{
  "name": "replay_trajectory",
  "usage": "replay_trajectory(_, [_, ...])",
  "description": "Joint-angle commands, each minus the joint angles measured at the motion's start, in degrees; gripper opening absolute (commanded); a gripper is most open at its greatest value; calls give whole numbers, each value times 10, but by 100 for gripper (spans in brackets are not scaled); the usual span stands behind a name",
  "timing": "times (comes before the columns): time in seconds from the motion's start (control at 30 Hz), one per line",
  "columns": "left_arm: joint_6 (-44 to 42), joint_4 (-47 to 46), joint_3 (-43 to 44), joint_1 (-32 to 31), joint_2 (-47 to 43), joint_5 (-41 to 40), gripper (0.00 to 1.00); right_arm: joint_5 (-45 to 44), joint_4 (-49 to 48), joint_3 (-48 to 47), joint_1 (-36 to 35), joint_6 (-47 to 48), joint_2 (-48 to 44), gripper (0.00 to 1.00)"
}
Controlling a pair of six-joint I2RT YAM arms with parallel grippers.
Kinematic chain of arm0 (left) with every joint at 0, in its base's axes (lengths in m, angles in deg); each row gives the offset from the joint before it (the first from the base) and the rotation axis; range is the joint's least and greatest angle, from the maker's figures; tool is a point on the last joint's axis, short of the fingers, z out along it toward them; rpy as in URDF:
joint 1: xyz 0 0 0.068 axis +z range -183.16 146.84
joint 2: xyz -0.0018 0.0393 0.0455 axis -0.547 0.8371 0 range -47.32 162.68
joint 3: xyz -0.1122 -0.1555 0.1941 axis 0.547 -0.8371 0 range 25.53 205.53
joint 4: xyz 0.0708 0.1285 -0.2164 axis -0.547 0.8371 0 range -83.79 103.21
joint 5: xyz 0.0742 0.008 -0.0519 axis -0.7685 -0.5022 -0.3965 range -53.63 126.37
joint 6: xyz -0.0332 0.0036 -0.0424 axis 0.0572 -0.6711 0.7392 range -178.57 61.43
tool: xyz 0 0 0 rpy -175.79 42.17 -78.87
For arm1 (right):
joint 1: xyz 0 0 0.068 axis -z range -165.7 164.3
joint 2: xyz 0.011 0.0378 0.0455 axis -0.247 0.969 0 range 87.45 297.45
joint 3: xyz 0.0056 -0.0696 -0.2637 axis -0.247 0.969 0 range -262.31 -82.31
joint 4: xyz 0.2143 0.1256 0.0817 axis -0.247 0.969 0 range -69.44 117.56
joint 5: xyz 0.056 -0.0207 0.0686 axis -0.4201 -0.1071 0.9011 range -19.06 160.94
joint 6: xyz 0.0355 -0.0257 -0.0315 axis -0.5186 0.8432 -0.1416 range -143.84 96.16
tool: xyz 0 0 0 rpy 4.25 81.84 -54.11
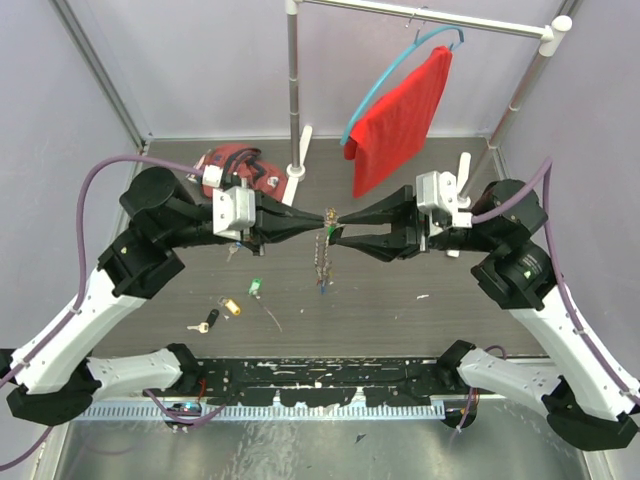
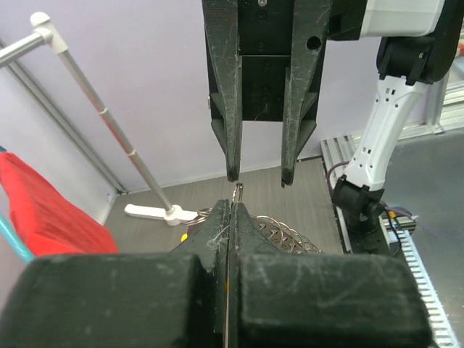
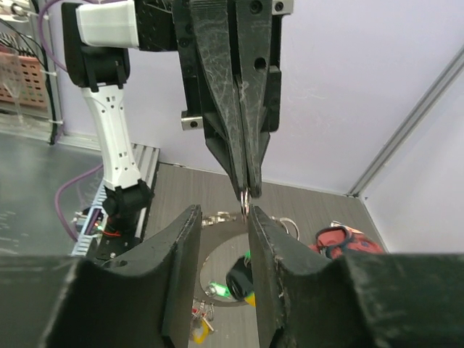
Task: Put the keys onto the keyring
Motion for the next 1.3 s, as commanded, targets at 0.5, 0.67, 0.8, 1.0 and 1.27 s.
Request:
replay_trajectory(0.5, [-247,7,-45,-2,-55,65,0,-71,-17,47,-1,140,-50,39])
replay_trajectory(0.67, [-262,6,-52,-2,-62,48,0,-57,-29,52,-2,137,-39,38])
replay_trajectory(0.8, [-264,7,-56,-3,-62,35,0,-61,-30,50,-2,125,-28,37])
replay_trajectory(1.0, [-238,-10,-67,-2,-60,-17,0,-91,-54,58,-3,100,-33,35])
replay_trajectory(1.27, [-167,-59,-96,-2,-56,-99,0,-110,-70,57,-3,79,-26,35])
